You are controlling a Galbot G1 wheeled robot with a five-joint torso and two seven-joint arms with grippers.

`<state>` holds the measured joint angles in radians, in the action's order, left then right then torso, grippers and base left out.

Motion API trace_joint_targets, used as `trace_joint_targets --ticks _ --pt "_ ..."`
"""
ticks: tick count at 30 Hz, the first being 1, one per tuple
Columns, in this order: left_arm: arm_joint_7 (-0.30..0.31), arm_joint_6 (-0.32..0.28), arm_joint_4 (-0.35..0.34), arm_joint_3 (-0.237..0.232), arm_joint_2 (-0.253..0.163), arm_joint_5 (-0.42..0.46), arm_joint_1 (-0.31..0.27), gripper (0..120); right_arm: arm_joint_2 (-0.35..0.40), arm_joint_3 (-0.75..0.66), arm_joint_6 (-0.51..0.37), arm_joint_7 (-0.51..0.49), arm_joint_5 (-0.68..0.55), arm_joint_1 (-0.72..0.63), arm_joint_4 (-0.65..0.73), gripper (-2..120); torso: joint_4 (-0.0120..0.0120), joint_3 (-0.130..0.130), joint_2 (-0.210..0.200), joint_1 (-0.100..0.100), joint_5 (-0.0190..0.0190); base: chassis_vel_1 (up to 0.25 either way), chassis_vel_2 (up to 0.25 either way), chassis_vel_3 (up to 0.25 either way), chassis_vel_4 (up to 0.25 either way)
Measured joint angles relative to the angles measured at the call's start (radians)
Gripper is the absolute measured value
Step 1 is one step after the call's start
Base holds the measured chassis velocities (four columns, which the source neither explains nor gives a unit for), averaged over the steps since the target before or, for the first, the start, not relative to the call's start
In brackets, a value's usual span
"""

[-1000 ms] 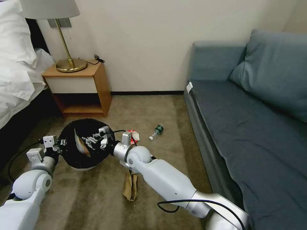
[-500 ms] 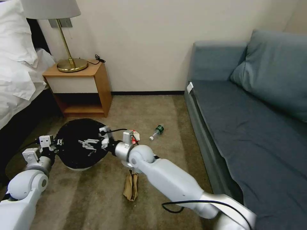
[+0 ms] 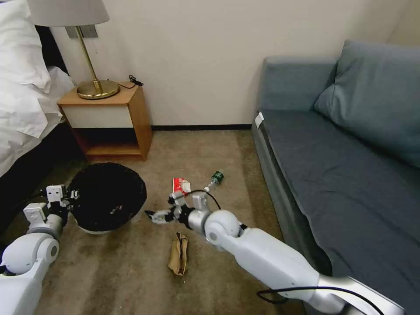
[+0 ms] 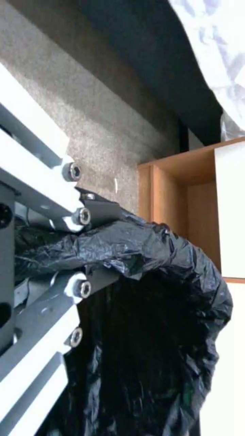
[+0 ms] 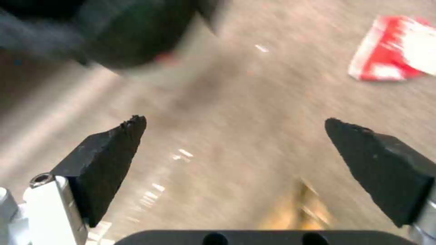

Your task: Pick up the trash bin, then pick up the garbage on the floor and place it into the trash bin.

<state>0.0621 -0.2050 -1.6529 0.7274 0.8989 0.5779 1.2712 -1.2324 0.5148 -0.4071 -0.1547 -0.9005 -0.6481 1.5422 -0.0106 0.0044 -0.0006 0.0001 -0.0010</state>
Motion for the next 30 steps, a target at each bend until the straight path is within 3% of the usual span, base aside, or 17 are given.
trace_joint_targets --ticks 8,27,30 --pt "-0.010 0.008 0.022 -0.017 0.008 -0.021 -0.010 4 -0.019 -0.016 0.018 -0.004 0.151 -0.101 -0.123 100 0.0002 0.000 0.000 0.000 -0.0003 0.000 0.000 0.000 0.000" --pt "-0.023 0.009 0.033 -0.028 -0.008 -0.027 -0.012 4 -0.039 -0.043 0.058 0.099 0.239 -0.192 -0.208 100 0.0002 0.000 0.000 0.000 0.0000 0.000 0.000 0.000 0.000" --pt "-0.023 0.007 0.027 -0.028 -0.005 -0.028 -0.005 4 -0.063 -0.045 0.103 0.125 0.272 -0.193 -0.254 100 0.0003 0.000 0.000 0.000 0.0000 0.000 0.000 0.000 0.000"
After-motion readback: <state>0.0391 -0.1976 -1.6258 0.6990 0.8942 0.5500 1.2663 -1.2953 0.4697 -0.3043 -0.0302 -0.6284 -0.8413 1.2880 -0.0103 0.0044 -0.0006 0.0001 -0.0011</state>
